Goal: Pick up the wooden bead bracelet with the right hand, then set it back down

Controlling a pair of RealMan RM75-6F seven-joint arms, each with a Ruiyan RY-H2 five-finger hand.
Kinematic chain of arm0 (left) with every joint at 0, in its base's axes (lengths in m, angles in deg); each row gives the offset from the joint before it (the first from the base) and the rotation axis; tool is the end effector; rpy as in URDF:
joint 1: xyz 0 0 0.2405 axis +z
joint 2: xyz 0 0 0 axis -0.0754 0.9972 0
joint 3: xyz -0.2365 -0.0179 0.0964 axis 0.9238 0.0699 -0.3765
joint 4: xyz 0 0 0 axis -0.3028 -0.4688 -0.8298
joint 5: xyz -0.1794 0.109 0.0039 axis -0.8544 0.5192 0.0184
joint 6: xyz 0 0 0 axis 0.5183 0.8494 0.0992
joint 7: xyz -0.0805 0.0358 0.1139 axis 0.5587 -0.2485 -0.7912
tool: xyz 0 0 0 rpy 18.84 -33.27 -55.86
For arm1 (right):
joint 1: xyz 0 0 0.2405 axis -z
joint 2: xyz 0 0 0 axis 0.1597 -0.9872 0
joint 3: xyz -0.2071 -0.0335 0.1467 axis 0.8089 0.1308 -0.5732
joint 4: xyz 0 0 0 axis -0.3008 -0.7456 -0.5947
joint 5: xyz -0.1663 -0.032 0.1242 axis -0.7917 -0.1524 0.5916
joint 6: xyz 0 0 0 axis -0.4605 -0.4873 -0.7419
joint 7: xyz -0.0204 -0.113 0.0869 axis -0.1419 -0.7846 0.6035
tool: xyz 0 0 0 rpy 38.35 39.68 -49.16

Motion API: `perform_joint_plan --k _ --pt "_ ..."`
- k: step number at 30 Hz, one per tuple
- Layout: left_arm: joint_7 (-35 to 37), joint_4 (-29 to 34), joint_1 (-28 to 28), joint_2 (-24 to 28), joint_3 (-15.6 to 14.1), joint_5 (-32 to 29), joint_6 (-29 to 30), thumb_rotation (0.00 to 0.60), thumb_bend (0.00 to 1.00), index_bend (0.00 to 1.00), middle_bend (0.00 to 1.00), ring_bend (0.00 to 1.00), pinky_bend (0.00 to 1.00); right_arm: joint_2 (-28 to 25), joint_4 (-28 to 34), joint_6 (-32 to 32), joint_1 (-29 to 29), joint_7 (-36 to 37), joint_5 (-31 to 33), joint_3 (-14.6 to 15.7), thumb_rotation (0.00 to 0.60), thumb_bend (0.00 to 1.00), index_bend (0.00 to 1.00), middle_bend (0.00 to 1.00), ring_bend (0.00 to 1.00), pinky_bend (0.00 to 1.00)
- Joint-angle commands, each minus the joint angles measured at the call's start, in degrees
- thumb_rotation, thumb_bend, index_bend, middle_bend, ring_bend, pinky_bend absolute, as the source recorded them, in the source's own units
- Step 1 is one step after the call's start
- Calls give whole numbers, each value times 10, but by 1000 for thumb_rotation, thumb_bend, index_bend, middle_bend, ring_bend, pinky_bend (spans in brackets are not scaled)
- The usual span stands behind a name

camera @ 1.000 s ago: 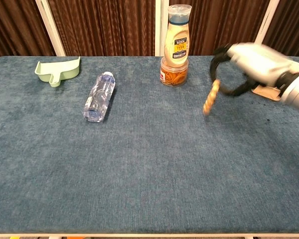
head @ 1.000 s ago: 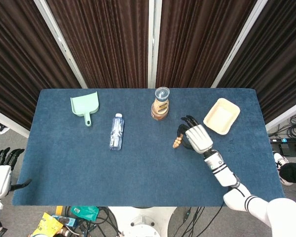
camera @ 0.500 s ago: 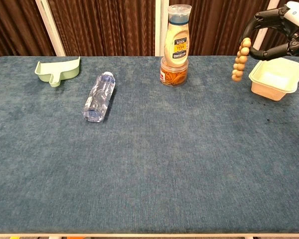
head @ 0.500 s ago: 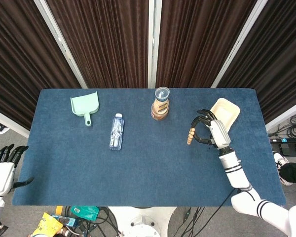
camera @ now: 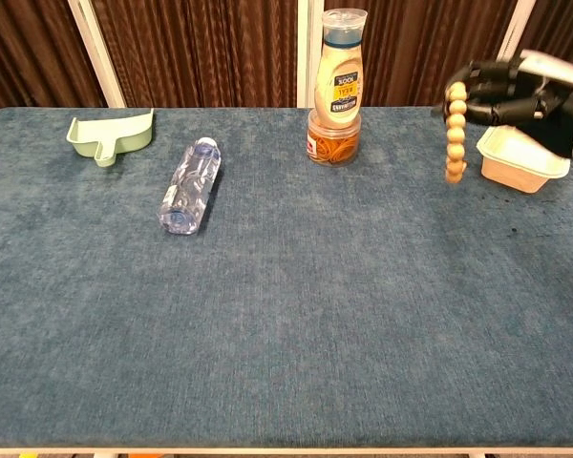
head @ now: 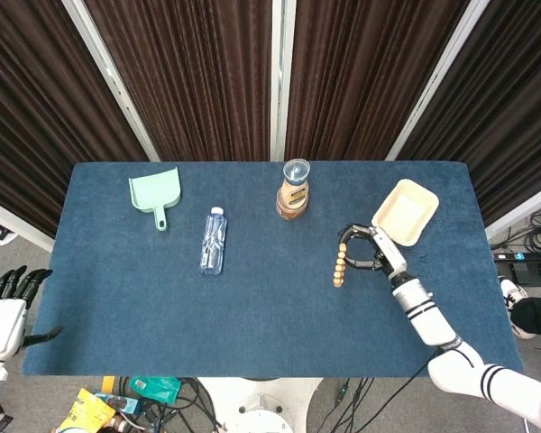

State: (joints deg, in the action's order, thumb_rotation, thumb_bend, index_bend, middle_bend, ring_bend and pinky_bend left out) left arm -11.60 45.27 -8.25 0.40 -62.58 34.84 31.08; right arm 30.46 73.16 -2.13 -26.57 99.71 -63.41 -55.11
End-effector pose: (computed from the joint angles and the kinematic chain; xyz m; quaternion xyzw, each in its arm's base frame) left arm -0.3379 0.1699 0.1423 -0.5894 -0.4275 -0.3708 0.5765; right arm -0.2178 -0.3510 0.0203 0.4221 -0.7029 0.5550 0.1405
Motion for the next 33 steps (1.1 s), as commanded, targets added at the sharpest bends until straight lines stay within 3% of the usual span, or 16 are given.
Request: perform_joint_plan --k 1,8,19,27,33 --pt "4 -4 -1 -2 -1 0 -3 600 0 145 126 0 0 -72 75 97 -17 114 -9 35 600 945 716 602 298 130" --pt "12 -12 -8 -6 -4 4 -15 600 0 145 126 0 0 -144 131 139 -28 238 -59 75 600 944 719 601 298 108" --pt "12 -10 -19 -6 -7 10 -28 600 0 145 126 0 0 -218 135 168 -81 276 -149 145 526 966 722 587 298 27" --pt "9 -6 -21 -6 -7 9 -27 600 0 145 126 0 0 -207 107 98 -100 422 -195 182 436 975 723 575 286 7" --pt "11 -9 -22 -10 -9 11 -28 600 0 145 126 0 0 -159 55 -20 -90 580 -224 201 345 941 690 533 232 0"
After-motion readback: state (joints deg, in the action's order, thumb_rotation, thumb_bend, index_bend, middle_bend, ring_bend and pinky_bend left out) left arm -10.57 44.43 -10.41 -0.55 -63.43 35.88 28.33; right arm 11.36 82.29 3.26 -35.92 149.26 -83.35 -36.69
